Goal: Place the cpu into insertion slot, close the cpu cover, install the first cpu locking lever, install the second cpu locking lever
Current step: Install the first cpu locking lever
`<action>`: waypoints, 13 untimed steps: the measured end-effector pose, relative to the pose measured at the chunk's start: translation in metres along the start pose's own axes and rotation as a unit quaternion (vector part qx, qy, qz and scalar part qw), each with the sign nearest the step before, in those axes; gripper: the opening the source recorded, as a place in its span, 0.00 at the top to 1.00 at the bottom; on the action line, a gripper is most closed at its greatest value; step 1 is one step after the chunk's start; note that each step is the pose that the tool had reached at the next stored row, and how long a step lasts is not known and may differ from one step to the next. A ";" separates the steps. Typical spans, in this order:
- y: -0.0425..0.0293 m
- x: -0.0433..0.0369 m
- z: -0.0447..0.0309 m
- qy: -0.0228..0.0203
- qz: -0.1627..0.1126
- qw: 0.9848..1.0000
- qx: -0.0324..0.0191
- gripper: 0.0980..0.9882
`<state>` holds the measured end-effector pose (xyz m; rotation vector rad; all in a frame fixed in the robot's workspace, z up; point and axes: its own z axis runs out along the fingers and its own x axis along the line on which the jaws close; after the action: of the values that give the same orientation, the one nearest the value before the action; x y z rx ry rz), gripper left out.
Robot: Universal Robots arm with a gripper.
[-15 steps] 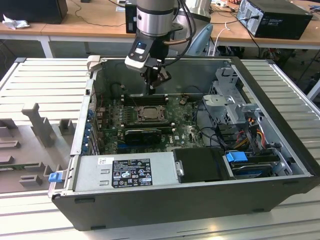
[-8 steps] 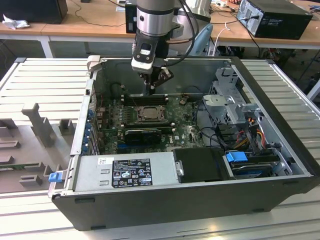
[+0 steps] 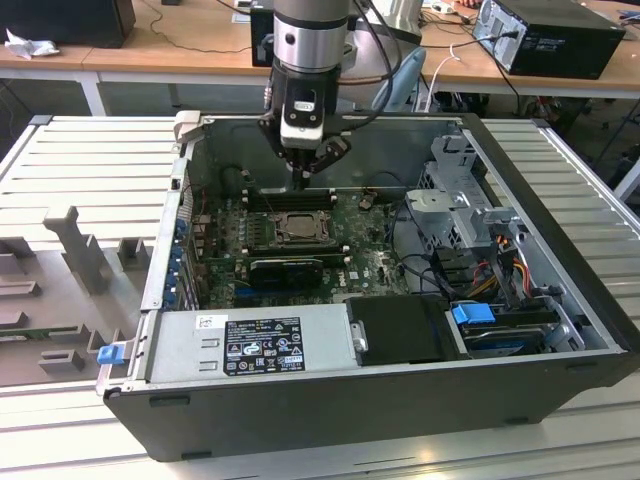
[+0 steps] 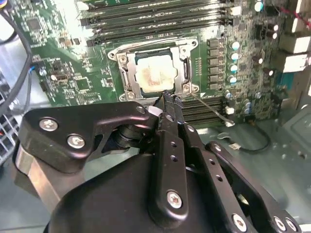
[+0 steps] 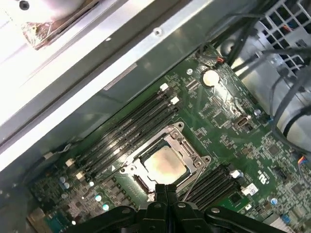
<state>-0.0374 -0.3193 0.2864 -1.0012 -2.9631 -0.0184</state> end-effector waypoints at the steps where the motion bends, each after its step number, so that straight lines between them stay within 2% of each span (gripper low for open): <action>1: 0.0000 0.0000 0.0000 0.000 -0.018 1.000 0.000 0.99; 3: 0.0000 0.0000 0.0000 0.000 -0.049 0.999 0.001 0.99; 5: 0.0000 0.0000 0.0000 0.001 -0.083 0.997 0.001 0.99; 9: 0.0000 0.0000 0.0000 0.001 -0.118 0.993 0.002 0.99; 11: 0.0000 0.0000 0.0000 0.001 -0.145 0.989 0.002 0.99; 13: 0.0000 0.0000 0.0000 0.001 -0.179 0.984 0.003 0.99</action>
<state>-0.0374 -0.3193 0.2864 -0.4558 -3.0925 -0.0142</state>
